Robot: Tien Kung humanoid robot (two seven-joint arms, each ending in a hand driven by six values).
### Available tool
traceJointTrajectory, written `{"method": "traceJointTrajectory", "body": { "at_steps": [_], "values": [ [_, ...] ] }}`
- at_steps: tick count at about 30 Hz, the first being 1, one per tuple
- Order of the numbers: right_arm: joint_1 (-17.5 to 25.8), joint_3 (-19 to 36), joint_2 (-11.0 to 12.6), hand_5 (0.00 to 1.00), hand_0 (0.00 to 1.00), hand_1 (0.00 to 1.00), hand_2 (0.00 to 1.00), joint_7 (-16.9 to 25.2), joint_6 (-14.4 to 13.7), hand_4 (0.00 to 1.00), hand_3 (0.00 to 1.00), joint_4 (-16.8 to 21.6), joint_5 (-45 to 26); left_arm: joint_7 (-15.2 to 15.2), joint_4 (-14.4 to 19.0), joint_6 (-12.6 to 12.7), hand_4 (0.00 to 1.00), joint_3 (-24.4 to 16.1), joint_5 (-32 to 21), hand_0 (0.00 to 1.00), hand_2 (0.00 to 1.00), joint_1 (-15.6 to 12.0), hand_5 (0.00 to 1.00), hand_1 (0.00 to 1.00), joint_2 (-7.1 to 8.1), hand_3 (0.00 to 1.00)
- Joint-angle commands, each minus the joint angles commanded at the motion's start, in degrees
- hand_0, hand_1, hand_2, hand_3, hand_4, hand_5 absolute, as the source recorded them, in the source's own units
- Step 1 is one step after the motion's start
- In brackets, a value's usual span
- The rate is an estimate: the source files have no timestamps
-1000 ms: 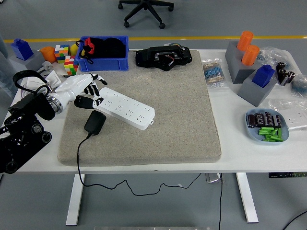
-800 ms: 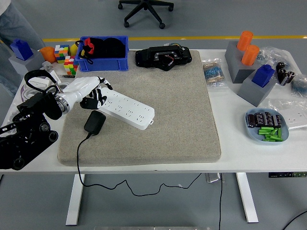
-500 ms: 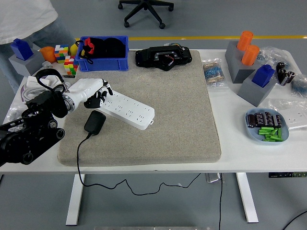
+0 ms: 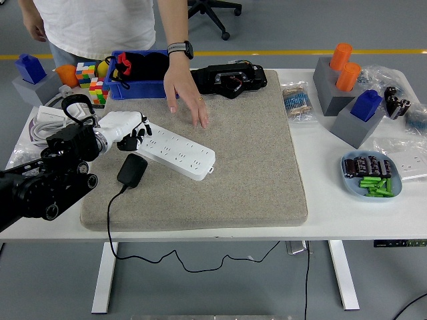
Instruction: Press the white button,pick up the black plug,place it near the board,insert it into the board
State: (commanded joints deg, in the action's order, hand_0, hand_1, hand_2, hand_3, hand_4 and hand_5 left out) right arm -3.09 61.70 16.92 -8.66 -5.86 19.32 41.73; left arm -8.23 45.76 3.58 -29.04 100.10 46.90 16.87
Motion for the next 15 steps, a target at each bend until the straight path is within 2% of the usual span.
{"method": "traceJointTrajectory", "body": {
  "at_steps": [1,10,15],
  "values": [
    [-0.01,0.02,0.01,0.376,0.710,0.633,0.646,-0.01,0.00,0.652,0.611,-0.02,0.01,0.04,-0.27,0.09,0.024,-0.04,0.01,0.360,0.145,0.08,0.002,0.231,-0.12,0.647],
    [-0.09,-0.26,0.01,0.376,0.710,0.634,0.647,0.00,-0.01,0.652,0.612,0.05,-0.05,0.01,-2.55,0.88,0.021,-0.68,0.76,0.358,0.145,0.59,0.002,0.230,-1.12,0.644],
    [-0.11,-0.44,0.04,0.376,0.711,0.634,0.647,0.01,-0.01,0.652,0.612,0.08,-0.07,-0.06,-3.41,0.63,0.023,0.54,0.92,0.352,0.146,1.01,0.002,0.231,-1.15,0.643]
  ]
}}
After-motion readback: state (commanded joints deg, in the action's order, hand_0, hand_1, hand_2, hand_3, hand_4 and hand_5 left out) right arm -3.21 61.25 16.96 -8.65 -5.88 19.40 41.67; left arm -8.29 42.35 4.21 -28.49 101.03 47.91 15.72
